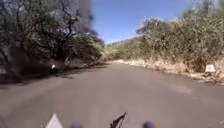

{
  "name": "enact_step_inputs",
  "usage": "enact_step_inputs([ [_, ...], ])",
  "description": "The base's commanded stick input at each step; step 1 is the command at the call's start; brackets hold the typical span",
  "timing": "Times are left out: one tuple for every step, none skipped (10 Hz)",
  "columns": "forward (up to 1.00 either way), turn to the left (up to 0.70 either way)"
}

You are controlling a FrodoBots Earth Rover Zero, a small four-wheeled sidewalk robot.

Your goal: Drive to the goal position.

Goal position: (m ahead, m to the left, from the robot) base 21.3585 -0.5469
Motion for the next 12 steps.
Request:
enact_step_inputs([
  [0.85, 0.00],
  [0.85, 0.00],
  [0.85, 0.00],
  [0.85, 0.00],
  [0.85, 0.00],
  [0.85, 0.00],
  [0.85, 0.00],
  [0.85, 0.00],
  [0.85, 0.00],
  [0.85, 0.00],
  [0.85, 0.00],
  [0.85, 0.00],
])
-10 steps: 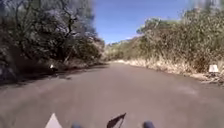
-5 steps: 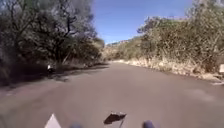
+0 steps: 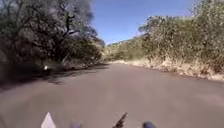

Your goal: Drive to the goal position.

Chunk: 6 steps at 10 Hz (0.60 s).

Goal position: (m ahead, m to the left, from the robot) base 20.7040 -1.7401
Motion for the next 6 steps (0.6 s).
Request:
enact_step_inputs([
  [0.85, 0.00],
  [0.85, 0.00],
  [0.85, 0.00],
  [0.85, 0.00],
  [0.85, 0.00],
  [0.85, 0.00],
])
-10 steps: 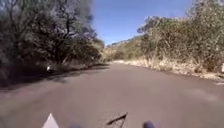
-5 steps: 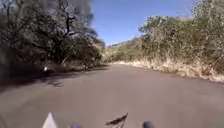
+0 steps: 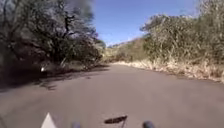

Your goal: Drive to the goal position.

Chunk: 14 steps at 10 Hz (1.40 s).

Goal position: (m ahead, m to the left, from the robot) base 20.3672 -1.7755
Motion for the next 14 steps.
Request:
enact_step_inputs([
  [0.85, 0.00],
  [0.85, 0.00],
  [0.85, 0.00],
  [0.85, 0.00],
  [0.85, 0.00],
  [0.85, 0.00],
  [0.85, 0.00],
  [0.85, 0.00],
  [0.85, 0.00],
  [0.85, 0.00],
  [0.85, 0.00],
  [0.85, 0.00],
  [0.85, 0.00],
  [0.85, 0.00],
])
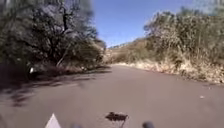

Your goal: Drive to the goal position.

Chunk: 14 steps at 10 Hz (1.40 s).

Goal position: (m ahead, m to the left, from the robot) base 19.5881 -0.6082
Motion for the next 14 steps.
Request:
enact_step_inputs([
  [0.85, 0.00],
  [0.85, 0.00],
  [0.85, 0.00],
  [0.85, 0.00],
  [0.85, 0.00],
  [0.85, 0.00],
  [0.85, 0.00],
  [0.85, 0.00],
  [0.85, 0.00],
  [0.85, 0.00],
  [0.85, 0.00],
  [0.85, 0.00],
  [0.85, 0.00],
  [0.85, 0.00],
])
